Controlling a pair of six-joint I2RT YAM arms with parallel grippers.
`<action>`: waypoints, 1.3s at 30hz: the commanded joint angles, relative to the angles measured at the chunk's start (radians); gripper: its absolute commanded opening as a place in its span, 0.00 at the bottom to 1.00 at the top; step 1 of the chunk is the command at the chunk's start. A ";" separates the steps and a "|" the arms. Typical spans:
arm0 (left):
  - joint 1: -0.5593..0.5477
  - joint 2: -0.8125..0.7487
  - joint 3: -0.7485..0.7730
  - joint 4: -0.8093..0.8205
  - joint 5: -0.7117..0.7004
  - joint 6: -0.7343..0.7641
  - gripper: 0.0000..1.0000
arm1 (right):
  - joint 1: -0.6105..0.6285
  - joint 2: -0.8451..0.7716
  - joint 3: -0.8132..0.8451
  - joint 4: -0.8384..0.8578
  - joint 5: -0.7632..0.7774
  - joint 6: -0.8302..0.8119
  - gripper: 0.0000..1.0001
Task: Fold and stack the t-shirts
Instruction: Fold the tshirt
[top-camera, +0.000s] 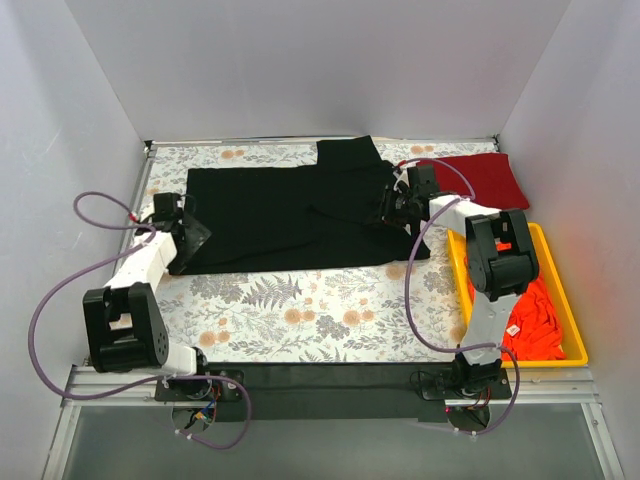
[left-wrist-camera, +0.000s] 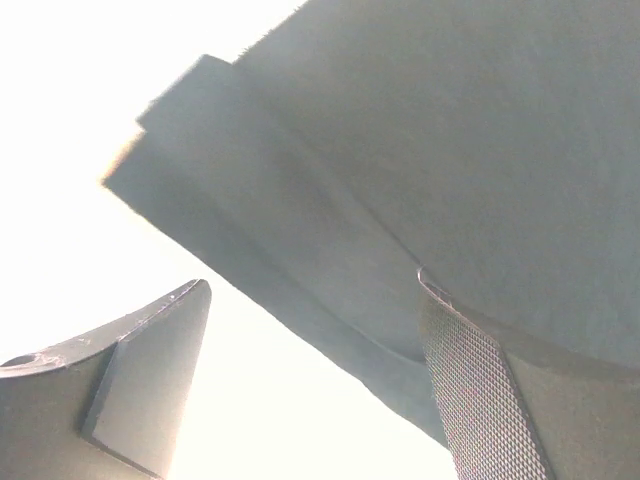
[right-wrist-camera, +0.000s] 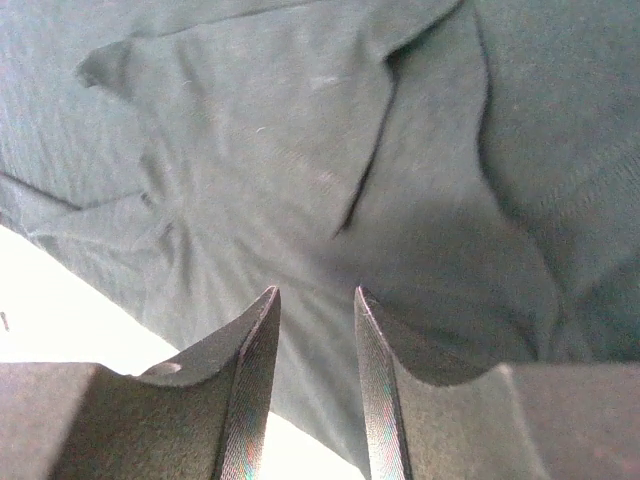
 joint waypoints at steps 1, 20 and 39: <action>0.079 -0.088 -0.019 -0.017 -0.051 -0.036 0.76 | 0.010 -0.128 -0.030 -0.031 0.045 -0.088 0.37; 0.167 0.131 0.080 0.065 -0.086 -0.065 0.75 | 0.069 -0.390 -0.273 -0.074 0.091 -0.184 0.49; 0.168 0.231 0.181 0.041 -0.069 -0.103 0.64 | 0.067 -0.398 -0.294 -0.076 0.076 -0.207 0.49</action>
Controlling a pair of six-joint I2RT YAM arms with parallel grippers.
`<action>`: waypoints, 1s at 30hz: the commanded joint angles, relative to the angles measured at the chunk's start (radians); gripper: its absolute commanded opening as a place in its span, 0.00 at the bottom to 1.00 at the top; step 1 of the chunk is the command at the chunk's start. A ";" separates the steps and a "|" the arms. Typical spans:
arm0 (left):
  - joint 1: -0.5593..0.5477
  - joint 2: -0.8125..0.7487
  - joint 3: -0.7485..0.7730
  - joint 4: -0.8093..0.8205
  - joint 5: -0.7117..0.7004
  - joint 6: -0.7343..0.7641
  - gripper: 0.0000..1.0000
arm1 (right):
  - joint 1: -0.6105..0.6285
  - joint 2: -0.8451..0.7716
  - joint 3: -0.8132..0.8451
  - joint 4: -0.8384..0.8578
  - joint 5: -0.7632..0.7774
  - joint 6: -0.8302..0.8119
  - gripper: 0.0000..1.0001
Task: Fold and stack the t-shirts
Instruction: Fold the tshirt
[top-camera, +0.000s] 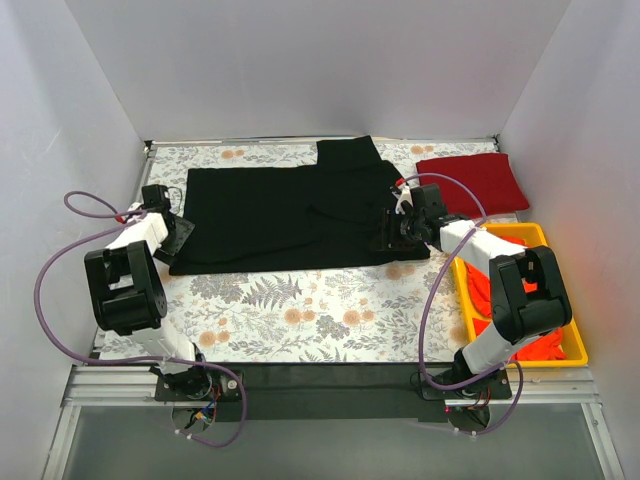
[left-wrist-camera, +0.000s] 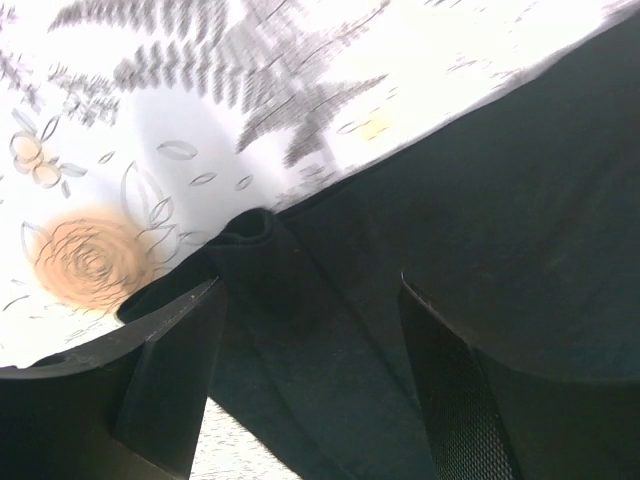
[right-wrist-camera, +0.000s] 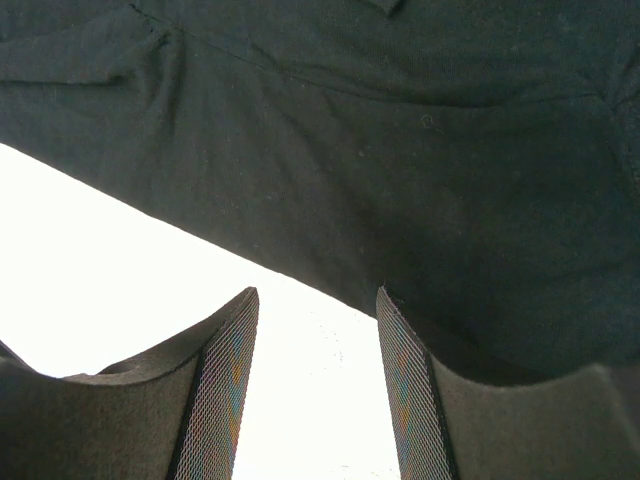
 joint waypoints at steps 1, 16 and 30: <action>0.006 0.003 0.071 0.008 -0.022 -0.018 0.64 | 0.003 -0.034 -0.004 0.011 -0.020 -0.018 0.49; 0.009 0.143 0.307 -0.064 0.063 -0.035 0.69 | 0.003 -0.057 -0.010 0.009 -0.005 -0.029 0.48; -0.028 -0.054 0.005 -0.003 0.017 0.085 0.70 | -0.149 -0.189 -0.125 -0.017 0.224 0.025 0.47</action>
